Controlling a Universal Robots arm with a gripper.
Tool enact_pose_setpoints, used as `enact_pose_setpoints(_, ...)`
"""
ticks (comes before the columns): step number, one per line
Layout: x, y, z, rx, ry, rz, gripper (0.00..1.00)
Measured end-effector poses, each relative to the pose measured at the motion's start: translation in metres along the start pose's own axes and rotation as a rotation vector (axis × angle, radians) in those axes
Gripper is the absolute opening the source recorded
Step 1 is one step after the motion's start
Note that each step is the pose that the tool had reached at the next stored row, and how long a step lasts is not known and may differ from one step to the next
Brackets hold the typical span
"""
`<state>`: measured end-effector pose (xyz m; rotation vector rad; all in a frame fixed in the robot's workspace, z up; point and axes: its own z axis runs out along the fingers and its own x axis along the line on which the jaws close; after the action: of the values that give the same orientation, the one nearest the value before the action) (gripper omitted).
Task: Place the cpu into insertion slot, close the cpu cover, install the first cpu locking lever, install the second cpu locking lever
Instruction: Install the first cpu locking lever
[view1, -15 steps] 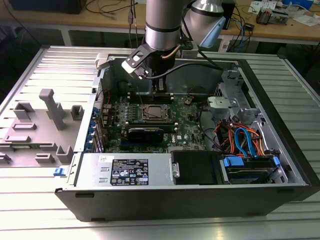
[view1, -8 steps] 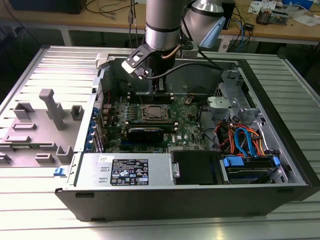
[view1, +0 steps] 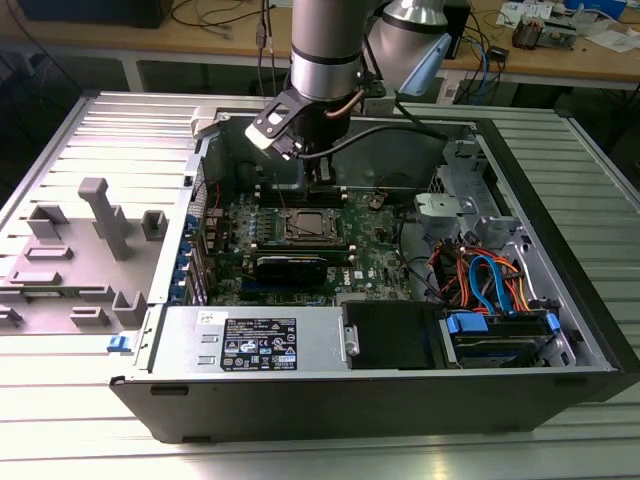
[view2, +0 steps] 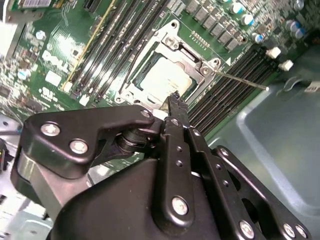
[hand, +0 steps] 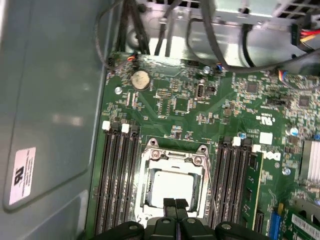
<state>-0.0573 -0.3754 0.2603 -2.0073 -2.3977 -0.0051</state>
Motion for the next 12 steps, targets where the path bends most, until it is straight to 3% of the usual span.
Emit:
enact_pose_setpoints(1, 0.0, 0.0, 0.0, 0.0007, -0.0004, -0.054, 0.11)
enact_pose_setpoints(9, 0.0002, -0.0001, -0.0174, 0.0021, -0.0059, -0.074, 0.11)
enact_pose_setpoints(10, 0.0002, -0.0001, -0.0174, 0.0023, -0.0063, -0.093, 0.11)
enact_pose_setpoints(12, 0.0002, -0.0001, -0.0174, 0.0034, -0.0072, -0.188, 0.11)
